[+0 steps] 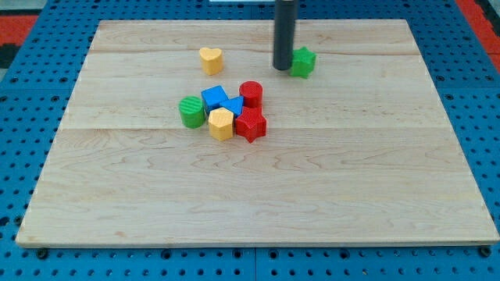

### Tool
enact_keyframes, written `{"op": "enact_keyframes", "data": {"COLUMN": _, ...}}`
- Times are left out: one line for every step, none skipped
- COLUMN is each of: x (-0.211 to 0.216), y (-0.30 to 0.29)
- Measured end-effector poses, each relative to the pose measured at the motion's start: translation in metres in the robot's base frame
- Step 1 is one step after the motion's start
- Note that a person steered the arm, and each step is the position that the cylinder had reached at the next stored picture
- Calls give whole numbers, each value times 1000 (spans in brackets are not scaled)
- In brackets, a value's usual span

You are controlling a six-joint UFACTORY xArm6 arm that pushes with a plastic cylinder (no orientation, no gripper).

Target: Move the green star to the right of the red blocks

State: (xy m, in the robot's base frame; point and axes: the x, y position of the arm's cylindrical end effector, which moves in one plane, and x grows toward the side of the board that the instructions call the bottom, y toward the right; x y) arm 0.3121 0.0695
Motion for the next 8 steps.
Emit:
{"op": "enact_keyframes", "data": {"x": -28, "y": 24}}
{"op": "enact_keyframes", "data": {"x": -69, "y": 8}}
{"op": "enact_keyframes", "data": {"x": -58, "y": 45}}
{"op": "enact_keyframes", "data": {"x": -23, "y": 52}}
{"op": "enact_keyframes", "data": {"x": -2, "y": 55}}
{"op": "enact_keyframes", "data": {"x": -6, "y": 72}}
{"op": "enact_keyframes", "data": {"x": 14, "y": 78}}
{"op": "enact_keyframes", "data": {"x": 35, "y": 80}}
